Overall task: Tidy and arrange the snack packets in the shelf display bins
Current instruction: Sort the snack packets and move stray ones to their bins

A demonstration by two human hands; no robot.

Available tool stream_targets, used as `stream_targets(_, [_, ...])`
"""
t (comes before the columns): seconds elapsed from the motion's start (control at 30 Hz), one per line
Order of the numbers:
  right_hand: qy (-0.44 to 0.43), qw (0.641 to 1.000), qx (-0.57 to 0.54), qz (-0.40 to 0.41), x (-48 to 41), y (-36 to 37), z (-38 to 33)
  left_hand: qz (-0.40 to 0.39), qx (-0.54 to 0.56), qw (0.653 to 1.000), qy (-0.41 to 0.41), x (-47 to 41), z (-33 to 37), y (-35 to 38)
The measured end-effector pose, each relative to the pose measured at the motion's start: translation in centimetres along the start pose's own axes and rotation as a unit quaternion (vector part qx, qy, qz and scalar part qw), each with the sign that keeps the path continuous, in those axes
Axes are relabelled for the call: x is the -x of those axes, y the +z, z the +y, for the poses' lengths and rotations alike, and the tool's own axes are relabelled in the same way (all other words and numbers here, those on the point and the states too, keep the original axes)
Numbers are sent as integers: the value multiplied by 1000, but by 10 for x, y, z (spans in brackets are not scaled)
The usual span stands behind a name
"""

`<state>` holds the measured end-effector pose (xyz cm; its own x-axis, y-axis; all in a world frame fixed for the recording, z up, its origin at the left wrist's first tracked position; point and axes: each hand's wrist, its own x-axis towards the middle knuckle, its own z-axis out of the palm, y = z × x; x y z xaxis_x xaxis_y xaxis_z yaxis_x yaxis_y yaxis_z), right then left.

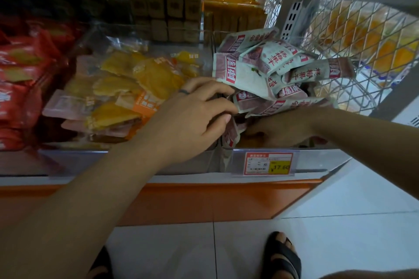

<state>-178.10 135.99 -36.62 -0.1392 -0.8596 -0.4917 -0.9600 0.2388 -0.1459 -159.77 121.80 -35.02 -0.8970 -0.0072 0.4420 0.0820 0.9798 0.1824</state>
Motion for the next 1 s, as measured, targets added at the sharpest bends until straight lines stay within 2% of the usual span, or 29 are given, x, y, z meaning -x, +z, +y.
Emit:
stream_targets(0.07, [27,999,12,24,-3,-1,3,1,-1,1000,0,0,-1,0])
stream_targets(0.2, [84,996,10,13,4,2,-1,1,4,1000,2,0,0,0])
stream_targets(0.5, [91,994,55,-13,3,-8,-10,-2,-1,1000,-4,0,0,0])
stream_targets(0.67, [87,996,9,-25,2,-12,-8,1,-5,1000,-1,1,1,0])
stream_targets(0.8, [118,985,-45,-113,2,-20,-12,-1,-3,1000,-3,1,1,0])
stream_targets(0.93, [136,980,-113,-88,13,-25,-21,-4,-4,1000,-4,1,1,1])
stream_targets(1.0, [146,967,-190,-91,18,-28,-28,-5,-6,1000,-5,1,1,1])
